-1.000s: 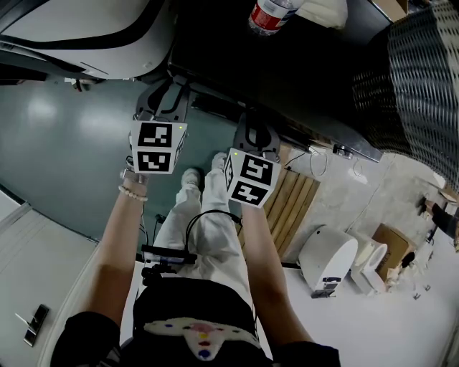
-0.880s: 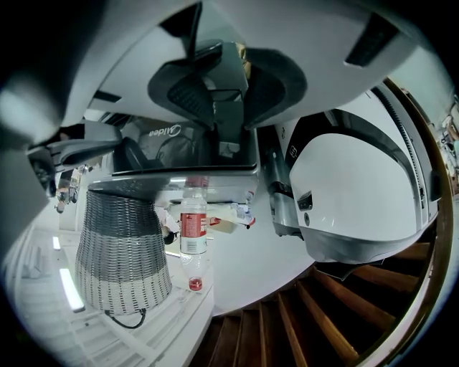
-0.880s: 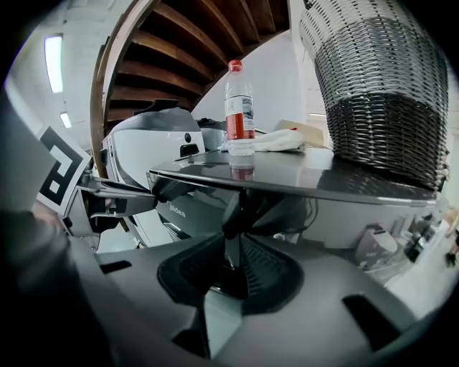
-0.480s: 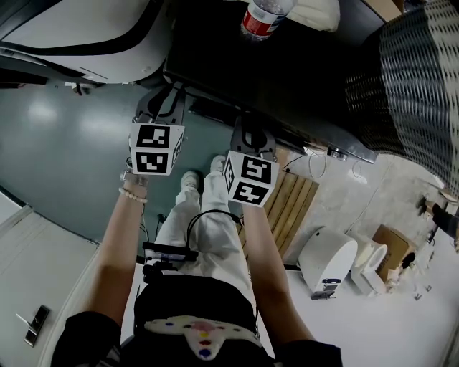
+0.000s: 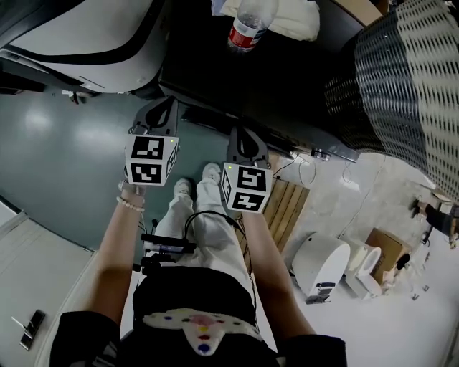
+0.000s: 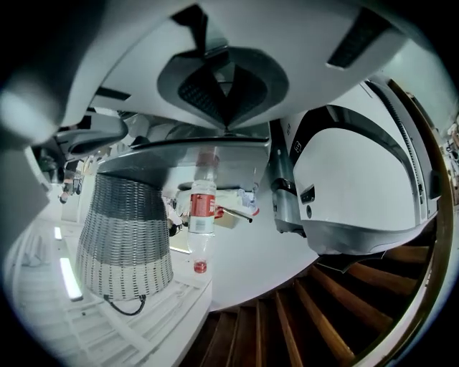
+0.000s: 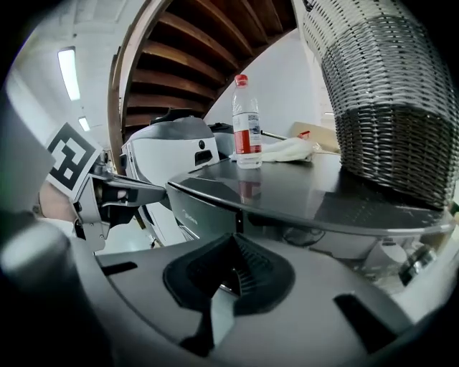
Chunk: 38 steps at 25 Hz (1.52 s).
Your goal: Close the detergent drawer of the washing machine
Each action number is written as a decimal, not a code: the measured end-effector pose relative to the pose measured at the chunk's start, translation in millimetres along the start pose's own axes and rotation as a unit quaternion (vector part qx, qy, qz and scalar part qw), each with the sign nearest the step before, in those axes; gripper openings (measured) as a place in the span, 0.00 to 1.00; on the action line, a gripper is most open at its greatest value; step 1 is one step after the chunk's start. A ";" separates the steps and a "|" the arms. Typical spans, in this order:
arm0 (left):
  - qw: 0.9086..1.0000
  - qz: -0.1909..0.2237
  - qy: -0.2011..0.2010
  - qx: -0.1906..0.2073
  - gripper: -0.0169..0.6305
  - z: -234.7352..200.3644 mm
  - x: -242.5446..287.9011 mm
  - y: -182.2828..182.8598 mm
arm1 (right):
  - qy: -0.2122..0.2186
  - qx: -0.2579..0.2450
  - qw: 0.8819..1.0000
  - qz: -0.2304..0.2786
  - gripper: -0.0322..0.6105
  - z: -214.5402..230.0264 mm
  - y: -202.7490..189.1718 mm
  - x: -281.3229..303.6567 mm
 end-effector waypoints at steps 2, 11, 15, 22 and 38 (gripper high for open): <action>1.000 0.005 -0.005 0.005 0.04 7.1 -9.0 7.5 | 0.004 -0.009 1.000 0.007 0.06 -0.5 7.9 -8.4; 0.999 0.022 -0.025 0.016 0.04 27.6 -53.5 40.7 | 0.011 -0.020 0.999 0.036 0.06 -2.9 43.5 -45.3; 0.999 0.035 -0.039 0.011 0.04 39.5 -73.8 54.2 | 0.022 -0.040 0.998 0.049 0.06 -8.4 59.4 -62.8; 0.995 0.061 -0.067 0.032 0.04 57.5 -102.1 80.1 | 0.038 -0.046 0.996 0.069 0.06 -15.4 84.5 -86.2; 0.993 0.078 -0.070 0.048 0.04 55.1 -150.9 92.6 | 0.056 -0.054 0.992 0.099 0.06 -19.7 112.3 -126.2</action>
Point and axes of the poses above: the fingertips, and each gripper's own axes: x forward along the fingers, z to its right, y out of its top, the point moved 1 cm from there along -x, backward along the fingers, and after that the axes turned 1 degree about y, right-handed, at the moved point
